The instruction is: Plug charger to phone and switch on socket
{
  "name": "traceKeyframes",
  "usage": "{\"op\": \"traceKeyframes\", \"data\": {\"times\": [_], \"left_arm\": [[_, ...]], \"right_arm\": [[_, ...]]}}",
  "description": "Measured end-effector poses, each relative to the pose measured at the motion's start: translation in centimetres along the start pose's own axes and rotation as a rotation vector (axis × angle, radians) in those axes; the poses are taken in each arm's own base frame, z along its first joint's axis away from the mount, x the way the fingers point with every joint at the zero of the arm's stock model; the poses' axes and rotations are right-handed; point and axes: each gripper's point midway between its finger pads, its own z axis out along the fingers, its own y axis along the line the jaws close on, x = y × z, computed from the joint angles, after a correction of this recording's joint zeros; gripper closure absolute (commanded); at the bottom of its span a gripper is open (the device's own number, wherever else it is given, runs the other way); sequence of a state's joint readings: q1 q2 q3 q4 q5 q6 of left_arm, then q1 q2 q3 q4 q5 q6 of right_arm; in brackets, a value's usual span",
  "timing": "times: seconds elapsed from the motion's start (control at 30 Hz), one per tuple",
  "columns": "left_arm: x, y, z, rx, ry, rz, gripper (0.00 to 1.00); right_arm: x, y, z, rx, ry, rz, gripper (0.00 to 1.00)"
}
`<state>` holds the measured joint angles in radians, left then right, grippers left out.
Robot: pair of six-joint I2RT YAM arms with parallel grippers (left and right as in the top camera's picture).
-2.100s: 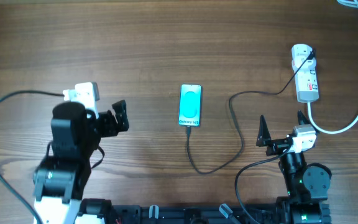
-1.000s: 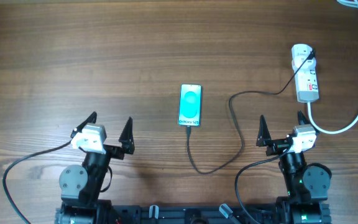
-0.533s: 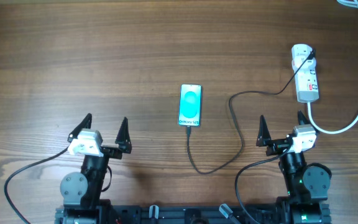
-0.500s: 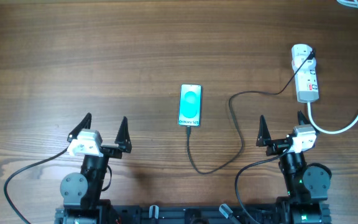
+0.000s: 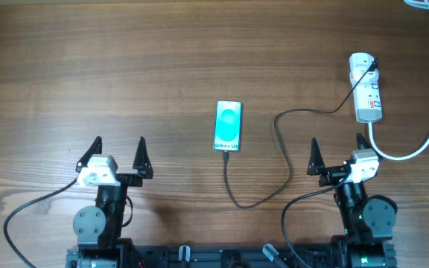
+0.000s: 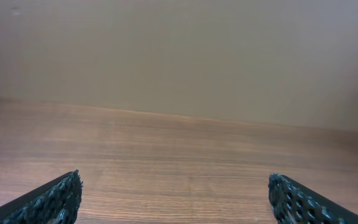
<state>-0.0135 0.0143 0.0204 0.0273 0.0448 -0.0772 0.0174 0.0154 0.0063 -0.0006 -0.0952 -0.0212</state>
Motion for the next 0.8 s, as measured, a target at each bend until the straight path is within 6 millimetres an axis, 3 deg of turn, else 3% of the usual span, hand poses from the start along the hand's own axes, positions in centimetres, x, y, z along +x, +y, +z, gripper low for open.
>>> {"op": "traceKeyframes", "data": {"times": [0.1,0.27,0.8], "left_arm": [[0.3,0.3,0.0,-0.014,0.013,-0.001,0.00],[2.7,0.8,-0.1,-0.037,0.105,-0.007,0.00],[2.7,1.1,-0.1,-0.054,0.104,0.061,0.00]], "right_arm": [[0.0,0.0,0.0,0.000,0.000,0.000,0.00],[0.0,0.0,0.0,0.000,0.000,0.000,0.00],[0.0,0.0,0.0,0.000,0.000,0.000,0.00]]}}
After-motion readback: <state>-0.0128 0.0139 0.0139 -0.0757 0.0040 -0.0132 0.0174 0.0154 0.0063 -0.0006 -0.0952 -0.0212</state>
